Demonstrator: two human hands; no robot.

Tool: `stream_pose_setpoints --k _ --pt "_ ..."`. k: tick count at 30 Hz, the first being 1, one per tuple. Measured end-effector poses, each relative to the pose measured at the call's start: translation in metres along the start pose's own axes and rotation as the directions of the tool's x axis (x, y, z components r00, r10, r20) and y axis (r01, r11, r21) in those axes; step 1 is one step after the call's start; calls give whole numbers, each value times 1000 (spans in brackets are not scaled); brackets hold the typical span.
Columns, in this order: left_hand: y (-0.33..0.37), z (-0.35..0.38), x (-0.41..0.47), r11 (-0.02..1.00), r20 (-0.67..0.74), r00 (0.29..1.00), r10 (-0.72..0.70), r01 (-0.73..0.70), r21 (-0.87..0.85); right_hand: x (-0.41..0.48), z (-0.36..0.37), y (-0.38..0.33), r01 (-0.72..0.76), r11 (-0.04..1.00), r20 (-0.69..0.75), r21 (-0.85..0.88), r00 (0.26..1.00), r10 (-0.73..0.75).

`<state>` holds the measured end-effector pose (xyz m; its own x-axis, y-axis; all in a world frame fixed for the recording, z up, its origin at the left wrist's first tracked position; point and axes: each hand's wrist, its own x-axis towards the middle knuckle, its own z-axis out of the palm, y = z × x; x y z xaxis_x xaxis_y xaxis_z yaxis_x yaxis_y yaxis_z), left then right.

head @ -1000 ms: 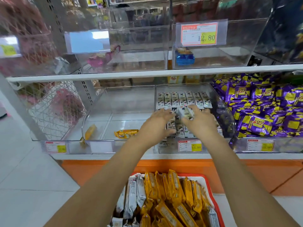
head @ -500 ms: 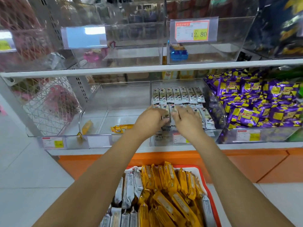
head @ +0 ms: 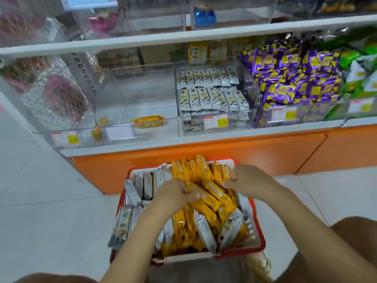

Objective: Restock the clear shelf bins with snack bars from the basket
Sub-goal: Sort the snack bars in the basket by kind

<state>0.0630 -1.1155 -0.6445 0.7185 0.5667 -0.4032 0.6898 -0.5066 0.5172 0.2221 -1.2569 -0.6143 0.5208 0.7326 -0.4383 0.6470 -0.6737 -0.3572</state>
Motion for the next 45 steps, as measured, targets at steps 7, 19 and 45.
stream_pose_setpoints --k 7,19,45 --pt "-3 63 -23 984 124 982 -145 130 125 -17 80 42 -271 958 74 89 961 265" --pt "-10 92 -29 985 -44 987 -154 150 -86 -19 119 41 -336 850 -34 406 924 381" --pt "17 -8 -4 -64 79 962 263 99 -993 -21 12 -21 258 66 -262 964 962 75"
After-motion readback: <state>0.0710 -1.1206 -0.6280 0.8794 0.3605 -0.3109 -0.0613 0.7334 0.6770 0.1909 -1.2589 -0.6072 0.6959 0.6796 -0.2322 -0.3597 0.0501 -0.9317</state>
